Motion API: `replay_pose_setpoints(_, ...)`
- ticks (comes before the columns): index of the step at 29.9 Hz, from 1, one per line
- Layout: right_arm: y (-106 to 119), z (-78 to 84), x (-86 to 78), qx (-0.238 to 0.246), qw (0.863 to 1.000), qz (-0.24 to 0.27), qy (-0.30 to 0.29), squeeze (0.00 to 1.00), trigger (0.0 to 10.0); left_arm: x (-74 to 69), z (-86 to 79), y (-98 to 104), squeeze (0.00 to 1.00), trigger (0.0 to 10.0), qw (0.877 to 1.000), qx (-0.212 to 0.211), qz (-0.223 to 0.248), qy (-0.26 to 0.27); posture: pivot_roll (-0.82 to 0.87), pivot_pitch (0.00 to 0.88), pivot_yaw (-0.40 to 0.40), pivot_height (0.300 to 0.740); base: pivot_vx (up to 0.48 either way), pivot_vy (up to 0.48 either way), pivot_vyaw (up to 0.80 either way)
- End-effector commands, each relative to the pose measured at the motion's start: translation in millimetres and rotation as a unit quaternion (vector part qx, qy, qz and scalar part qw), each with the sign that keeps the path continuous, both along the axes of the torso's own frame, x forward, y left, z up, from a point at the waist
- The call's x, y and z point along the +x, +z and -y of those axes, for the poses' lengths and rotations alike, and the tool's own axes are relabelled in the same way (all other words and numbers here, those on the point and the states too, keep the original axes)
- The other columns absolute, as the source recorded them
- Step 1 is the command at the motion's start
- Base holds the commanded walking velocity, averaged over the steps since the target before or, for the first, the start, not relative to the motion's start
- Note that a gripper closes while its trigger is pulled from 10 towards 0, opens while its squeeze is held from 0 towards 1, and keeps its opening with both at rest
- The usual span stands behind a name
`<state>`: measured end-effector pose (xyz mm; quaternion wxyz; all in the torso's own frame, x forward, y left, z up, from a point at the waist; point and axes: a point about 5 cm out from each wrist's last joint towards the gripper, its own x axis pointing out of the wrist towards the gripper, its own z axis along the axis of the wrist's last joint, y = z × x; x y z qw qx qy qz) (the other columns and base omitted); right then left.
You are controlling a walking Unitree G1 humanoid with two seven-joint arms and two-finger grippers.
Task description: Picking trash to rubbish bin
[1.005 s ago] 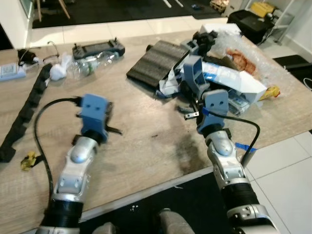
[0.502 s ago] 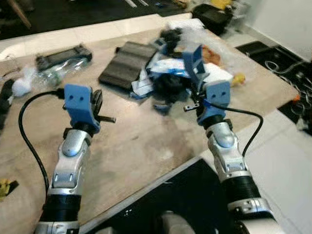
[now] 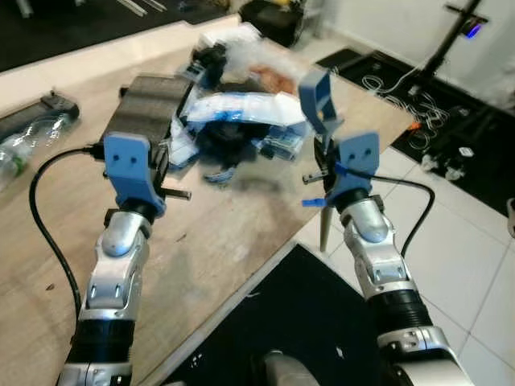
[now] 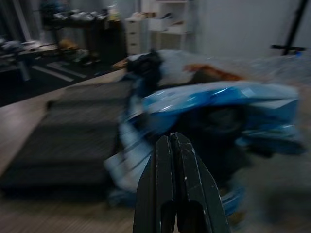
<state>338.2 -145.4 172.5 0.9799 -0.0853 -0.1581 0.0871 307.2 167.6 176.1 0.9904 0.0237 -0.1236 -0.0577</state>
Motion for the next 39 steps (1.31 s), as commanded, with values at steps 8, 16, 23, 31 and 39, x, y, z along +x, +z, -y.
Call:
replay_pose_setpoints(8,1.2,1.0,-0.3,0.000,1.000,-0.002,0.002,0.00,10.0,-0.5,4.8,-3.6,0.00,10.0,1.000,0.003,-0.008,-0.013,0.04,0.063,-0.061,0.740,0.000,0.000,-0.72)
replay_pose_setpoints(16,-0.7,-0.5,-0.2,-0.003,1.000,-0.006,0.004,0.00,10.0,-2.6,12.7,-10.2,0.00,10.0,0.998,0.044,-0.017,-0.033,0.05,0.065,-0.061,0.740,0.000,0.000,-0.72)
replay_pose_setpoints(23,-4.1,-1.5,-1.2,-0.006,1.000,-0.010,0.006,0.00,10.0,-3.7,17.4,-18.4,0.00,10.0,0.995,0.085,-0.027,-0.044,0.05,0.066,-0.060,0.740,0.000,0.000,-0.72)
replay_pose_setpoints(31,-14.9,-3.2,-4.0,-0.019,0.999,-0.026,0.010,0.00,10.0,-2.8,17.4,-26.6,0.00,10.0,0.996,0.081,-0.043,-0.015,0.05,0.066,-0.058,0.740,0.000,0.000,-0.72)
replay_pose_setpoints(39,-33.3,-4.8,-9.1,-0.025,0.998,-0.056,0.012,0.00,10.0,-6.9,13.3,-38.0,0.00,10.0,0.996,0.073,-0.060,0.001,0.05,0.072,-0.059,0.740,0.000,0.000,-0.72)
